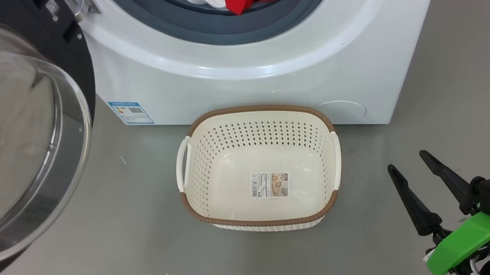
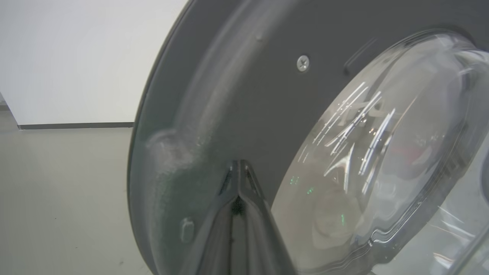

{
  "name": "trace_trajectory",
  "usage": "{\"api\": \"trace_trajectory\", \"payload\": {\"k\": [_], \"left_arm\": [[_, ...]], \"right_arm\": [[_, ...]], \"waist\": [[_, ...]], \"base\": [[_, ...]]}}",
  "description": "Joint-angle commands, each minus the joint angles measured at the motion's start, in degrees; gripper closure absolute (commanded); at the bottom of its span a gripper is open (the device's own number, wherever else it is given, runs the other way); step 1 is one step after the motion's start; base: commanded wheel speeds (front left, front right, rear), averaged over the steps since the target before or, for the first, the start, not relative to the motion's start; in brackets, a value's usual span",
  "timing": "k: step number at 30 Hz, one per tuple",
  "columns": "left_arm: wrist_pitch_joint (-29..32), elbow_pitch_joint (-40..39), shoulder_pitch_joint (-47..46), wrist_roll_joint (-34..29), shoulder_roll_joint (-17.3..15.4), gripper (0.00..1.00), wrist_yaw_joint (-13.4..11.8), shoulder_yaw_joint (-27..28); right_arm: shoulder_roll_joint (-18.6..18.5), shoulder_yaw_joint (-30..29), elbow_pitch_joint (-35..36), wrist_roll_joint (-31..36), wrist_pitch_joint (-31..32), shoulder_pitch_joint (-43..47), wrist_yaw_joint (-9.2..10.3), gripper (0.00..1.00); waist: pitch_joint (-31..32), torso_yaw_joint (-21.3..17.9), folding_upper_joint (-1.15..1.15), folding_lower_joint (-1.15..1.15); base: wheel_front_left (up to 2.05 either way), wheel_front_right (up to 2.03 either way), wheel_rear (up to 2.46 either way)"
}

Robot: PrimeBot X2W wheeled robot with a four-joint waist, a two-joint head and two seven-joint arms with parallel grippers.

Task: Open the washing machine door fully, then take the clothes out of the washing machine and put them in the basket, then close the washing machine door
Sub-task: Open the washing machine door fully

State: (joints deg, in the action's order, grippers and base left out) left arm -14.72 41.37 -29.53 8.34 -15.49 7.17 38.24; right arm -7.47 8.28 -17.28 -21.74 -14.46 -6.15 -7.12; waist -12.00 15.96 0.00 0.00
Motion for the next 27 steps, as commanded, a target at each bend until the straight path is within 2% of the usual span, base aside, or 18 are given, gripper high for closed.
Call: {"api": "trace_trajectory", "payload": {"k": [1,10,19,21,25,27], "left_arm": [[-0.3,-2.6,1.3,1.3,-3.0,1.00,0.3,-0.6],[-0.3,-7.3,6.7,5.3,-1.3,1.00,0.3,-6.0],[-0.3,-15.1,13.5,6.5,3.2,1.00,0.3,-9.4],[-0.3,-17.0,15.4,6.7,4.1,0.85,0.3,-10.6],[-0.3,-21.7,19.7,7.1,5.9,0.69,0.3,-14.1],[-0.3,-24.0,21.9,7.6,6.9,0.58,0.3,-16.2]], "right_arm": [[-0.1,1.1,1.1,-0.1,-0.5,-1.0,-0.36,0.00],[0.1,0.8,0.9,-0.5,-0.5,-0.1,-0.36,0.00],[0.5,0.6,0.7,-1.1,-0.5,1.5,-0.36,0.00],[0.5,0.7,0.6,-1.2,-0.5,1.8,-0.36,0.00],[0.4,0.4,0.7,-1.4,-0.5,2.2,-0.36,0.00],[0.5,0.2,0.8,-1.5,-0.5,2.4,-0.36,0.00]], "waist": [[0.6,0.1,0.00,0.00],[3.2,0.7,0.00,0.00],[6.3,0.9,0.00,0.00],[7.0,0.7,0.00,0.00],[8.0,0.0,0.00,0.00],[8.4,-0.4,0.00,0.00]], "base": [[0.00,0.00,0.00],[0.00,0.00,0.00],[0.00,0.00,0.00],[0.00,0.00,0.00],[0.00,0.00,0.00],[0.00,0.00,0.00]]}}
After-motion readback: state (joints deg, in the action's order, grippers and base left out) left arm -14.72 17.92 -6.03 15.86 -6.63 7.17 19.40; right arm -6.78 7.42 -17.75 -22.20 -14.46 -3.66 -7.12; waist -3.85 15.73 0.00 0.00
